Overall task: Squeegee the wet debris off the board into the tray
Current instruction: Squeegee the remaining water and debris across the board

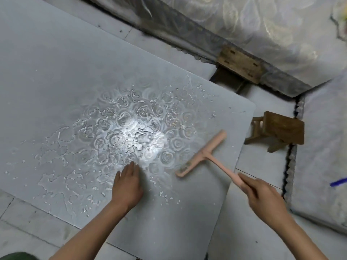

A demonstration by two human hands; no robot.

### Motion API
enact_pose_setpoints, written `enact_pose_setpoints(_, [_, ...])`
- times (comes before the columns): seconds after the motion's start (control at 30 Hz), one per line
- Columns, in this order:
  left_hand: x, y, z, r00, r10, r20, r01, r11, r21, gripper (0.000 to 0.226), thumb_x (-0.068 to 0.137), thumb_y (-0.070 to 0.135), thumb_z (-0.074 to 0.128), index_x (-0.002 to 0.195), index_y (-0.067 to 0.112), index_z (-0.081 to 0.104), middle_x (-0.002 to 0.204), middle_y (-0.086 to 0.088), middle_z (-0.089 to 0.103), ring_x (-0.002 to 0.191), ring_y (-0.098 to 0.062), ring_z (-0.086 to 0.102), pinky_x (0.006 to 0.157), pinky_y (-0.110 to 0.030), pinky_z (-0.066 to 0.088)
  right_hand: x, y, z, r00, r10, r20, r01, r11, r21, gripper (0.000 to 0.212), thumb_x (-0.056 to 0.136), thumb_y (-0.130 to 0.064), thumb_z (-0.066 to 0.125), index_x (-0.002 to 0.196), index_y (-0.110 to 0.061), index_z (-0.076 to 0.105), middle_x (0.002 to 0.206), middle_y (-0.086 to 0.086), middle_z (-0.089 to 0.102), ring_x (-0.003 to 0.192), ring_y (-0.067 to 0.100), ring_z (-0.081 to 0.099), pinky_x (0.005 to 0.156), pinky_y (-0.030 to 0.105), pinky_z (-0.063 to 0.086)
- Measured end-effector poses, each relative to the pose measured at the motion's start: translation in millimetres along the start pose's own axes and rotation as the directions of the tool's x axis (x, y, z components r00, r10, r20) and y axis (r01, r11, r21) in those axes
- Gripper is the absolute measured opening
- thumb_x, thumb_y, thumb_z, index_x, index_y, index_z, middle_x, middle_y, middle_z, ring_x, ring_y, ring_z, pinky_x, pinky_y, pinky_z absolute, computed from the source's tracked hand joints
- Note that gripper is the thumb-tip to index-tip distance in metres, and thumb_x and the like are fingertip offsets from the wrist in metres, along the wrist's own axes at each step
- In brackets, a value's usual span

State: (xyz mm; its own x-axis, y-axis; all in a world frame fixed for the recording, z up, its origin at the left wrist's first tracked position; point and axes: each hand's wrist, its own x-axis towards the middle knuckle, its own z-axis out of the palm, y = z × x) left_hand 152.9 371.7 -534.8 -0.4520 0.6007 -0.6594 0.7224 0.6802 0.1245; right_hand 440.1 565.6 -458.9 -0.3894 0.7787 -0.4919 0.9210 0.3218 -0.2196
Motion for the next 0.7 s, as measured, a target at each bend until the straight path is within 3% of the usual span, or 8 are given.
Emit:
enact_pose_setpoints(0.1, [10.5,29.3,-4.7,0.996,0.089,0.020,-0.090,0.992,0.093,0.064,0.092,0.017,0.040,0.150,0.009,0.015,0.160,-0.008,0.010,0.146,-0.023,0.015,0.118,-0.040,0.015,-19.2,65.2,-11.6,0.987,0.153,0.054,-0.153,0.988,-0.007,0.037,0.097,-0.028,0.049,0.132,-0.037,0.054,0.094,-0.002,0.060,0.096,0.024,0.057,0.074,0.036,0.046])
enact_pose_setpoints(0.2, [22.1,57.9,-4.1,0.990,0.120,0.071,-0.130,0.979,0.156,0.065,0.094,0.016,0.039,0.151,0.007,0.010,0.160,-0.009,0.006,0.147,-0.023,0.012,0.119,-0.040,0.013,-24.7,104.7,-11.7,0.979,0.199,0.046,-0.195,0.977,-0.083,0.037,0.096,-0.028,0.050,0.131,-0.037,0.055,0.085,-0.006,0.054,0.091,0.024,0.059,0.067,0.036,0.045])
enact_pose_setpoints(0.33, [37.2,93.1,8.0,0.991,0.096,0.092,-0.110,0.980,0.166,0.066,0.093,0.010,0.041,0.150,0.004,0.010,0.160,-0.012,-0.001,0.148,-0.024,0.007,0.118,-0.043,0.015,2.6,103.4,7.4,0.999,0.049,-0.003,-0.049,0.998,-0.046,0.038,0.095,-0.023,0.053,0.132,-0.031,0.057,0.080,-0.003,0.048,0.083,0.028,0.061,0.061,0.035,0.041])
enact_pose_setpoints(0.47, [43.4,110.1,19.8,0.994,0.035,0.104,-0.051,0.987,0.155,0.069,0.092,0.011,0.044,0.150,0.004,0.008,0.160,-0.012,-0.006,0.148,-0.026,0.001,0.119,-0.046,0.014,61.7,55.7,23.1,0.988,-0.152,0.035,0.152,0.988,0.007,0.040,0.099,-0.026,0.042,0.139,-0.030,0.046,0.098,0.005,0.052,0.092,0.030,0.058,0.072,0.038,0.046])
enact_pose_setpoints(0.53, [44.4,113.5,22.3,0.993,-0.010,0.117,-0.006,0.990,0.140,0.071,0.093,0.015,0.047,0.151,0.006,0.007,0.160,-0.011,-0.008,0.148,-0.025,-0.001,0.118,-0.047,0.014,78.6,46.8,12.5,0.973,-0.227,0.049,0.228,0.973,-0.021,0.040,0.100,-0.030,0.039,0.140,-0.035,0.043,0.096,0.001,0.050,0.091,0.027,0.058,0.073,0.037,0.048])
enact_pose_setpoints(0.6, [45.9,117.1,20.0,0.988,-0.046,0.150,0.030,0.994,0.105,0.073,0.093,0.020,0.049,0.151,0.007,0.007,0.160,-0.009,-0.010,0.148,-0.024,-0.003,0.118,-0.049,0.015,87.1,62.5,-13.1,0.965,-0.260,0.030,0.261,0.963,-0.061,0.040,0.099,-0.030,0.041,0.138,-0.038,0.045,0.090,-0.005,0.046,0.084,0.024,0.060,0.068,0.035,0.047])
enact_pose_setpoints(0.7, [52.1,123.2,16.1,0.978,-0.081,0.190,0.071,0.996,0.059,0.069,0.093,0.021,0.048,0.150,0.008,0.013,0.160,-0.008,-0.009,0.148,-0.024,-0.002,0.117,-0.052,0.015,80.3,112.6,-54.3,0.959,-0.283,-0.032,0.277,0.953,-0.125,0.033,0.092,-0.023,0.057,0.123,-0.031,0.062,0.076,-0.006,0.049,0.062,0.024,0.059,0.047,0.031,0.039])
